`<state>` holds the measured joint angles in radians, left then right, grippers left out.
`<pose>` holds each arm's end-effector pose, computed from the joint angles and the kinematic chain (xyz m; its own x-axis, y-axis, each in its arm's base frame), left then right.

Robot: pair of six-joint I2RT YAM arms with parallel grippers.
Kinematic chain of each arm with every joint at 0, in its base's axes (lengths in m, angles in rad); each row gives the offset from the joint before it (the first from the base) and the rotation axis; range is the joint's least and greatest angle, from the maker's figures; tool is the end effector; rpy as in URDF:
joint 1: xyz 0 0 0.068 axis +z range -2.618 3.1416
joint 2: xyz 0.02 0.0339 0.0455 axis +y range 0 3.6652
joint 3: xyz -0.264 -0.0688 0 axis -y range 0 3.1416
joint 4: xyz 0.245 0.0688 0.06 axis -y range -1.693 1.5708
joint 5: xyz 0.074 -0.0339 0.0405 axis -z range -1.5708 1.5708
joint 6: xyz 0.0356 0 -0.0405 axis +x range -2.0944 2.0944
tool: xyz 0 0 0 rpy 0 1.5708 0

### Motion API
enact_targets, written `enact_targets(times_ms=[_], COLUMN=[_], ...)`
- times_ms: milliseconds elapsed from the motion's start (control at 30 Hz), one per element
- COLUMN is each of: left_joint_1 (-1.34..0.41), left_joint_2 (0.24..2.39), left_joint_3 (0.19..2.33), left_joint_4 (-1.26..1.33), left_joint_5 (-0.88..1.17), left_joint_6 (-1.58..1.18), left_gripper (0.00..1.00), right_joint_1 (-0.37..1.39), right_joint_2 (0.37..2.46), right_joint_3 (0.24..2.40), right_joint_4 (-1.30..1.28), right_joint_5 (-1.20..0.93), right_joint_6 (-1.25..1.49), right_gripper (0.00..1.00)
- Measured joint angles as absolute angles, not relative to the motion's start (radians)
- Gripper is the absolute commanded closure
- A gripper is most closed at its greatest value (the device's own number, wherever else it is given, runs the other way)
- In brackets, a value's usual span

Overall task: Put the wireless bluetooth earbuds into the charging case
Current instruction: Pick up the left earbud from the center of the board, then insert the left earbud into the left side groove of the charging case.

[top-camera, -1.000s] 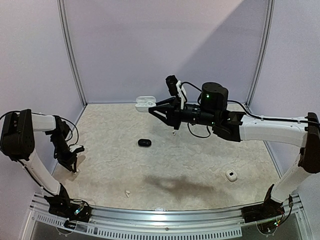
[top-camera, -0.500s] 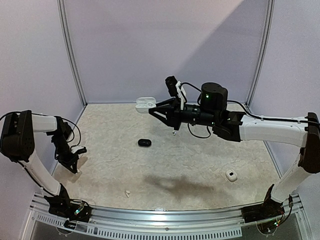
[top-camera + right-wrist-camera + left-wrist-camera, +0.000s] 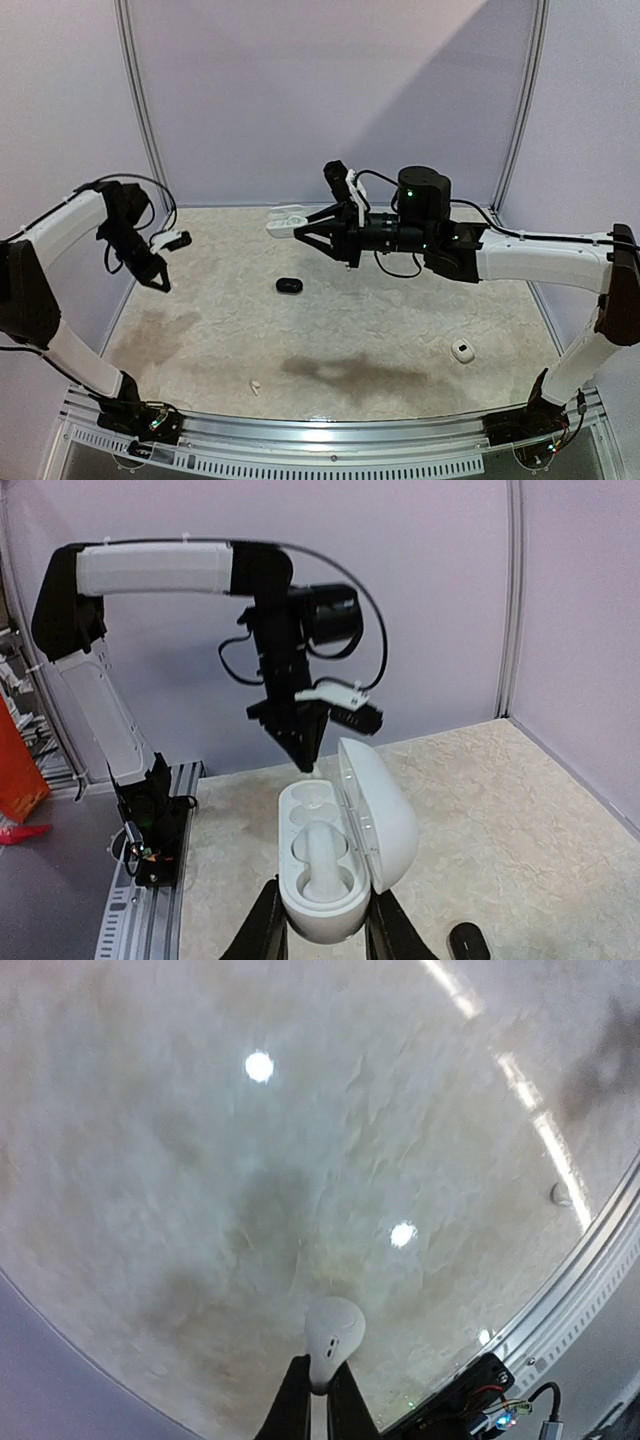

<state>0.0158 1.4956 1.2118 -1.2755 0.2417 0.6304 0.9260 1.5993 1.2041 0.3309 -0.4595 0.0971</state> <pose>0.2535 -0.0045 0.2572 -0.8151 0.5595 -0.1504 0.5792 0.7936 -0.1866 0.2172 0.3151 0.3316 -0.1337 -0.0332 -0.9905 -0.9740 0.1891 0.1251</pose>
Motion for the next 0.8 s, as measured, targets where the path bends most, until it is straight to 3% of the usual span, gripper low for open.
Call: enact_targets(times_ms=[333, 567, 800], left_joint_1=[-0.352, -0.606, -0.706], left_joint_2=[1.433, 1.433, 1.449], left_joint_3=[1.712, 1.835, 1.854], left_joint_4=[-1.307, -1.316, -1.323], left_joint_5=[0.384, 0.378, 0.327], left_joint_6=[0.68, 0.677, 0.679], left_gripper=[1.0, 1.0, 1.0], right_joint_1=[0.926, 0.926, 0.928], right_joint_2=[1.701, 1.836, 1.847], right_joint_3=[1.228, 1.317, 1.325], right_joint_4=[0.347, 0.353, 0.354], right_joint_5=[-0.598, -0.643, -0.645], right_joint_6=[-0.127, -0.189, -0.194], right_gripper=[1.0, 1.0, 1.0])
